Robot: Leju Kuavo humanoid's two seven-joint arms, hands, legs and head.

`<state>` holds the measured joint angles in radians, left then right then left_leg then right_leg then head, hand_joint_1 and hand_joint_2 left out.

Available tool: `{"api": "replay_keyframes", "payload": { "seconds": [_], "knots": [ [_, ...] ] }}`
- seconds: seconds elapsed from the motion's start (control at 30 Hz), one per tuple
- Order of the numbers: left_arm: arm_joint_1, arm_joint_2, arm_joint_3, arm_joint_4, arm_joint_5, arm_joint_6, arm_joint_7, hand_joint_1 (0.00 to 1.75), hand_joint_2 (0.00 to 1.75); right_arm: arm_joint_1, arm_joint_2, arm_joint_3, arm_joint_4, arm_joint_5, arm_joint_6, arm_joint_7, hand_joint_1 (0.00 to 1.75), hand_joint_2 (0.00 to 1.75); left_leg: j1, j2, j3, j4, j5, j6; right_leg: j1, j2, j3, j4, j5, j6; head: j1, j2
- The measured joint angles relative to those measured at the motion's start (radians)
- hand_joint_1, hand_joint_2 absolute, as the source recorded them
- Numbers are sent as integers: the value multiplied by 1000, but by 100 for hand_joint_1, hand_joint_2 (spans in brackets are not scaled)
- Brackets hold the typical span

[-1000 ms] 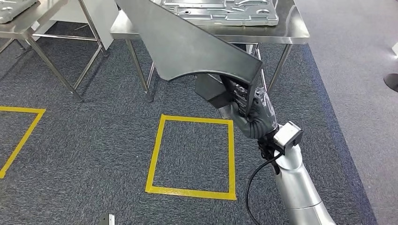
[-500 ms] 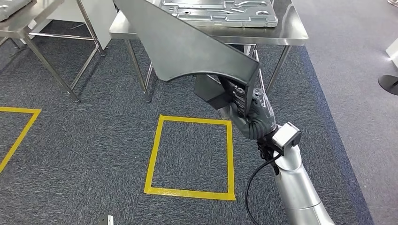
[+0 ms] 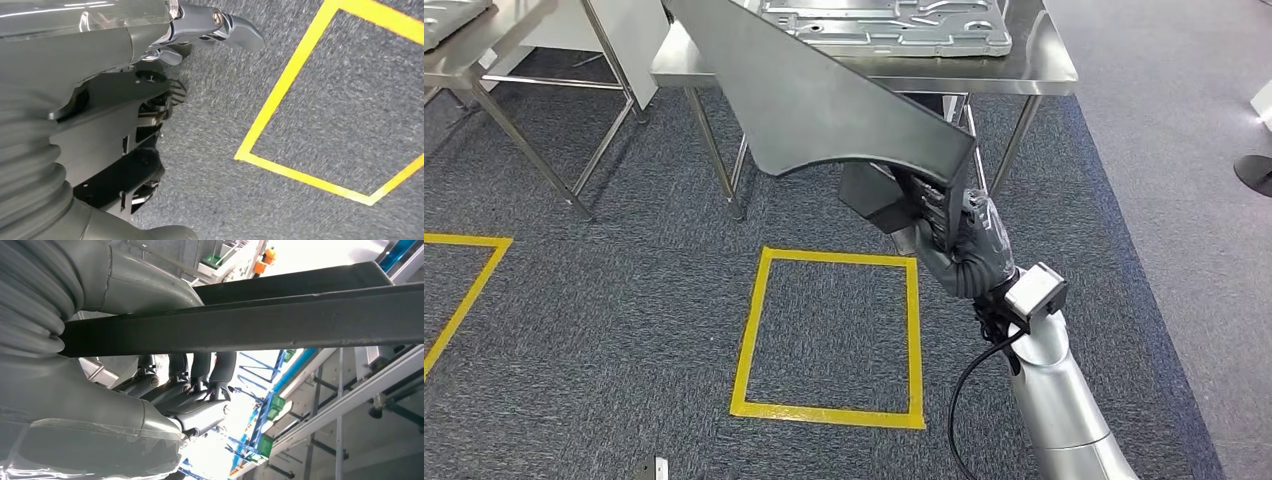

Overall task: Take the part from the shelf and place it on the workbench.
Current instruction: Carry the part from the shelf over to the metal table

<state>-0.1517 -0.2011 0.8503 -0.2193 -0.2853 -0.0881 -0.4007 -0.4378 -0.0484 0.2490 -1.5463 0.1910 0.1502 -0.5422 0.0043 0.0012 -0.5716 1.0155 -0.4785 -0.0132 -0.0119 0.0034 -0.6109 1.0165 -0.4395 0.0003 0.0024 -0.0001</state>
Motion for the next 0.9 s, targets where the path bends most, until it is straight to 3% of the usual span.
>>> {"api": "replay_keyframes", "payload": {
  "seconds": [0.07,0.13,0.17,0.2,0.23,0.3,0.37,0.47,0.53,0.57,0.63,0.67,0.7,0.73,0.77,0.83,0.9],
  "knots": [
    [-1,0,0,0,0,0,0,0,175,-2,0,0,-3,0,-1,0,175,175,2,0,-27,65,-39,-10,-3,-1,6,-7,1,-10,-3,0],
    [1,0,0,0,0,0,1,0,175,-3,0,0,-3,1,-3,0,175,175,5,0,-93,201,-99,-18,-2,-1,8,-7,-1,-16,-6,0],
    [2,0,0,0,0,0,1,0,175,-2,0,0,-3,1,-3,0,175,175,6,0,-124,259,-117,-21,-1,-1,9,-7,-2,-18,-6,0],
    [3,1,0,0,0,0,2,0,175,-1,0,0,-3,1,-4,0,175,175,6,0,-140,285,-114,-21,0,0,10,-6,-4,-18,-6,0],
    [3,1,0,0,0,0,2,0,175,-1,0,0,-3,1,-4,0,175,175,6,0,-137,269,-91,-20,1,1,12,-6,-5,-18,-6,0],
    [3,1,0,0,0,0,2,0,175,-2,0,0,-3,2,-4,0,175,175,6,-1,-85,141,-14,-11,1,4,19,-6,-9,-15,-6,0],
    [2,1,0,0,0,0,3,0,175,-4,0,0,-3,2,-5,0,175,175,1,-1,-34,28,28,0,4,5,22,-4,-13,-8,-6,0],
    [1,2,0,0,1,0,3,0,175,-5,0,0,-3,3,-5,0,175,175,-3,-2,-22,-4,29,14,5,4,18,-6,-12,9,-6,0],
    [1,1,0,0,2,0,3,0,175,-8,0,0,-4,3,-5,0,175,175,1,-2,-18,-14,34,26,5,3,11,12,-27,19,-5,0],
    [0,1,0,0,2,-1,3,0,175,-10,0,0,-4,3,-6,0,175,175,4,-2,-14,-19,36,32,5,2,-5,48,-49,23,-4,0],
    [0,0,0,0,2,-1,3,0,175,-10,0,0,-3,3,-6,0,175,175,5,-1,-13,-21,36,38,2,2,-67,175,-108,28,-3,0],
    [0,0,0,0,2,-2,3,0,175,-9,0,0,-2,3,-6,0,175,175,4,-1,-12,-20,36,39,0,2,-100,238,-129,30,-3,0],
    [1,0,1,0,2,-2,3,0,175,-8,0,0,-1,3,-6,0,175,175,4,-1,-12,-19,34,39,-2,2,-122,274,-132,33,-3,0],
    [1,0,1,0,2,-2,3,0,175,-7,0,0,0,3,-6,0,175,175,4,-1,-12,-18,33,39,-4,1,-125,272,-117,34,-3,0],
    [2,0,1,0,2,-2,3,0,175,-8,0,0,0,3,-6,0,175,175,5,-2,-10,-15,31,37,-6,1,-107,230,-85,35,-3,0],
    [2,0,1,0,2,-2,3,0,175,-10,0,0,0,3,-6,0,175,175,5,-3,-8,-8,23,31,-9,-3,-43,91,-20,33,-3,0],
    [2,0,1,0,3,-2,3,0,175,-12,0,0,0,3,-6,0,175,175,3,-4,-8,-4,18,25,-8,-5,-5,14,-2,29,-4,0]
  ]
}}
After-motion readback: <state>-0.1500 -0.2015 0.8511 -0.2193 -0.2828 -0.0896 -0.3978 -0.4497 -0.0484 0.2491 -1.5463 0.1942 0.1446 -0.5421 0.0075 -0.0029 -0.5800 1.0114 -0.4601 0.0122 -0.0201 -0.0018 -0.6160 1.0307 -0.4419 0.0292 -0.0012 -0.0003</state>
